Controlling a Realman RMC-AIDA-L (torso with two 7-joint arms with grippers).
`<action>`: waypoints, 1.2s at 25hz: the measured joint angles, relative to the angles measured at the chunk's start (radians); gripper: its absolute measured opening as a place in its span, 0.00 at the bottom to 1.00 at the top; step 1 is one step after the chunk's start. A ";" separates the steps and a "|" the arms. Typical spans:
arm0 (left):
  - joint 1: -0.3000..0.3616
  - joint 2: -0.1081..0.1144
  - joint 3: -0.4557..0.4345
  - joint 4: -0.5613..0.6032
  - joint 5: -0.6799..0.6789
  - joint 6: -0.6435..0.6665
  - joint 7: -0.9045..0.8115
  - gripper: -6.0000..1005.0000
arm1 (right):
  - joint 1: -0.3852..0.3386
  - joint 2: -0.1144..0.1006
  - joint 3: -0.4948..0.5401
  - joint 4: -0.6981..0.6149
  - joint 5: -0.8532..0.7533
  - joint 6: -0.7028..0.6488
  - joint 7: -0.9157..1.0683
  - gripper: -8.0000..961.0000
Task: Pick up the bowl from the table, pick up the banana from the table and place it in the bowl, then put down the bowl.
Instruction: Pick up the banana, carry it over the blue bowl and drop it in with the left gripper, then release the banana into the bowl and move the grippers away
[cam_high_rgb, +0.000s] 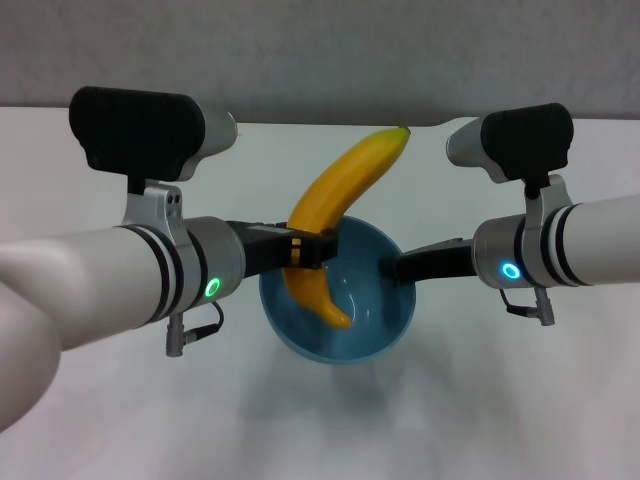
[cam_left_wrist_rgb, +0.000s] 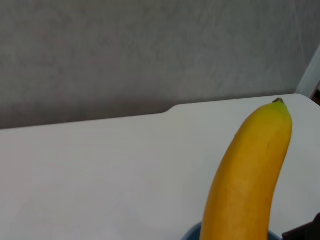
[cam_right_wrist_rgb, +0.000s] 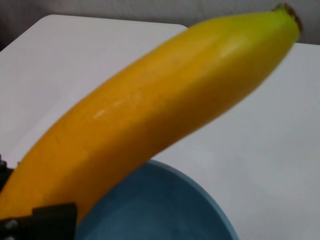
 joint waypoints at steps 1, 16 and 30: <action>-0.001 0.000 0.000 0.005 -0.005 -0.002 0.000 0.52 | 0.000 0.000 0.000 0.000 0.000 0.000 0.000 0.09; -0.030 0.003 0.001 0.064 -0.020 0.000 0.000 0.60 | 0.005 0.000 -0.003 -0.004 0.002 0.000 -0.001 0.10; 0.106 0.003 -0.186 -0.020 0.175 0.054 0.000 0.88 | 0.052 -0.003 0.028 -0.088 0.003 0.071 0.003 0.10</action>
